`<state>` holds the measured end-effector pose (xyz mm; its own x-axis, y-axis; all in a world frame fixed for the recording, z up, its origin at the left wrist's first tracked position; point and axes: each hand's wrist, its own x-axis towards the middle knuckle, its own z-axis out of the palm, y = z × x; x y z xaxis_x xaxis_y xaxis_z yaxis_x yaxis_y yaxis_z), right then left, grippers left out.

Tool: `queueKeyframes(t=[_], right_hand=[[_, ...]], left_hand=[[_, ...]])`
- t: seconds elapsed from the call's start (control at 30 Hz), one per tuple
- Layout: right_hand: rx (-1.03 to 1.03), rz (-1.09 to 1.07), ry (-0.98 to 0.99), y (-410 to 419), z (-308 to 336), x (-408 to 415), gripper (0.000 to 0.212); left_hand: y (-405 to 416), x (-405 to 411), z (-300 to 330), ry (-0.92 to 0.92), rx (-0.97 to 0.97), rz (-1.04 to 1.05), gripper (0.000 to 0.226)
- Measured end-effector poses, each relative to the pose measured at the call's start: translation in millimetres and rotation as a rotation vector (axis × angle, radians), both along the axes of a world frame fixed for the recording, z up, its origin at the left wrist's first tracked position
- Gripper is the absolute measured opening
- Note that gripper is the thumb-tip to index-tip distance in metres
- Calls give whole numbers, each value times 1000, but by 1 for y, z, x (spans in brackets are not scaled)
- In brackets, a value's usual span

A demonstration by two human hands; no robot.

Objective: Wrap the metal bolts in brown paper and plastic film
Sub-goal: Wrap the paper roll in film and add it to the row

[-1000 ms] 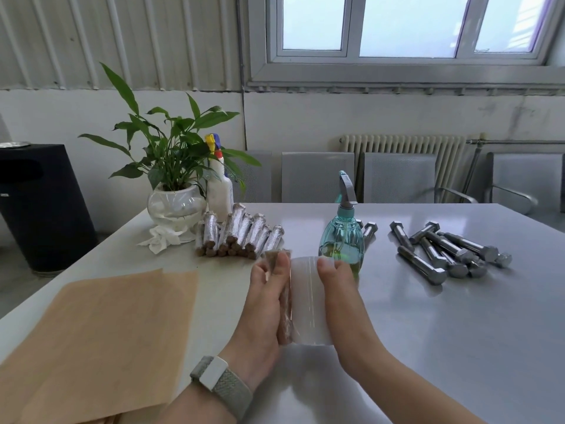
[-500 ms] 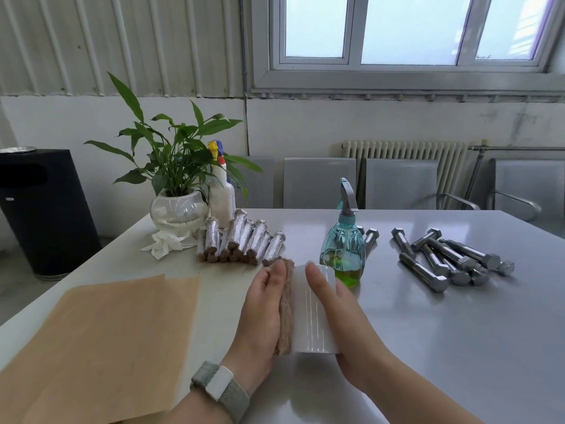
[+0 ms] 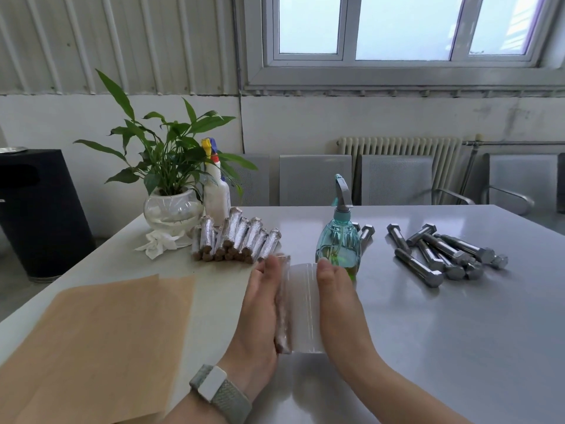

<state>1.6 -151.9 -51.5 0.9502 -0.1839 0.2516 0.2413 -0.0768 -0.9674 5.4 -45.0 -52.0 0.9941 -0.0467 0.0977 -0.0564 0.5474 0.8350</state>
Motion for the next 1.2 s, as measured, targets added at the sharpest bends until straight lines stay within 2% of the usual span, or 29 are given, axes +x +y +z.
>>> queueKeyframes(t=[0.07,0.13,0.23,0.3,0.43,0.63,0.7,0.8,0.9,1.0,1.1,1.2], right_hand=[[-20,-26,14,0,-1,0,55],[93,11,58,1,-3,2,54],[268,249,241,-5,1,3,53],[242,375,293,-11,5,2,43],[125,378,219,-15,3,4,60],[77,284,153,-7,9,0,73],[94,243,135,-4,8,-1,71],[180,165,113,0,4,-4,52],[44,53,105,0,2,-5,62],[53,15,151,0,2,-2,65],[214,214,257,-3,3,0,61],[181,392,285,-13,6,0,55]], left_hand=[[-1,-1,2,46,-89,-59,59],[0,2,0,102,-108,-52,47],[4,5,-1,80,-53,-63,42],[8,7,-2,41,41,-10,42],[9,11,-4,-32,252,131,56],[7,11,-3,-114,347,295,62],[6,11,-2,-122,336,301,64],[3,8,-2,-100,233,236,65],[1,1,-2,-41,121,51,65],[1,4,-4,22,-8,-38,46],[1,9,-7,23,57,33,38],[3,10,-8,-42,157,83,43]])
